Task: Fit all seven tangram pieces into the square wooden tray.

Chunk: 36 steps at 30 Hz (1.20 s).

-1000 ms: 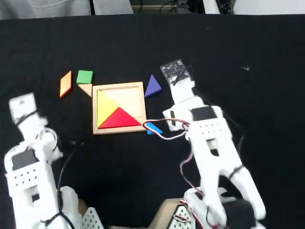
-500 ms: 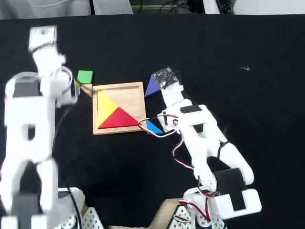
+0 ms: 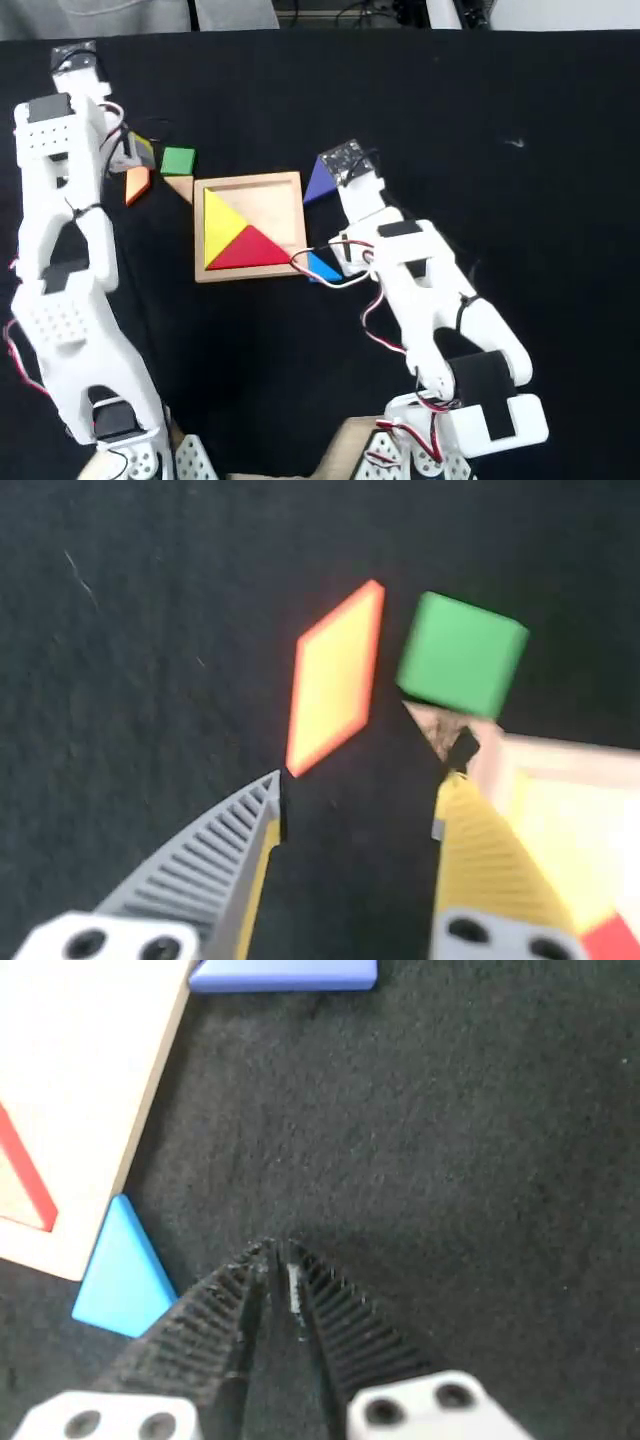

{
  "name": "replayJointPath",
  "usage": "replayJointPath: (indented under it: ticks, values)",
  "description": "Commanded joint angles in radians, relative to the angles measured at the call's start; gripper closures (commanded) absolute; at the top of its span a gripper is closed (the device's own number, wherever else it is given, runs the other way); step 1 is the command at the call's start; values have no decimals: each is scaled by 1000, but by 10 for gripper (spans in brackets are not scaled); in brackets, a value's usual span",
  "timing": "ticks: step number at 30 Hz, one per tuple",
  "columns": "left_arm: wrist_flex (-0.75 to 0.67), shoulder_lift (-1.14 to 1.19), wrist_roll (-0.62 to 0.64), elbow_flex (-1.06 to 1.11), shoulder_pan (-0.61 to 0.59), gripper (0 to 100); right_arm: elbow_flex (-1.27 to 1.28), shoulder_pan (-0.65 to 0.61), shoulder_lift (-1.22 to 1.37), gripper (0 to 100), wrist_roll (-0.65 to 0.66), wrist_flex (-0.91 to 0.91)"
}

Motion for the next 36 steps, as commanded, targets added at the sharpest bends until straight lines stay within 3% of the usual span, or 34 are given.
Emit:
replayJointPath:
  ticks: [1,12,20,23,36]
  values:
    - [6,163,-11,-282,-48,744,-21,-11,-4,987,12,-17]
    - [83,494,-12,-680,-58,744,-21,-11,-2,987,12,-17]
    - [249,617,-94,-852,-41,788,-21,-12,-2,987,12,-17]
    - [252,652,-95,-883,-33,833,-21,-12,-2,987,12,-17]
    - [229,715,-140,-883,28,794,-19,-12,-2,987,12,-17]
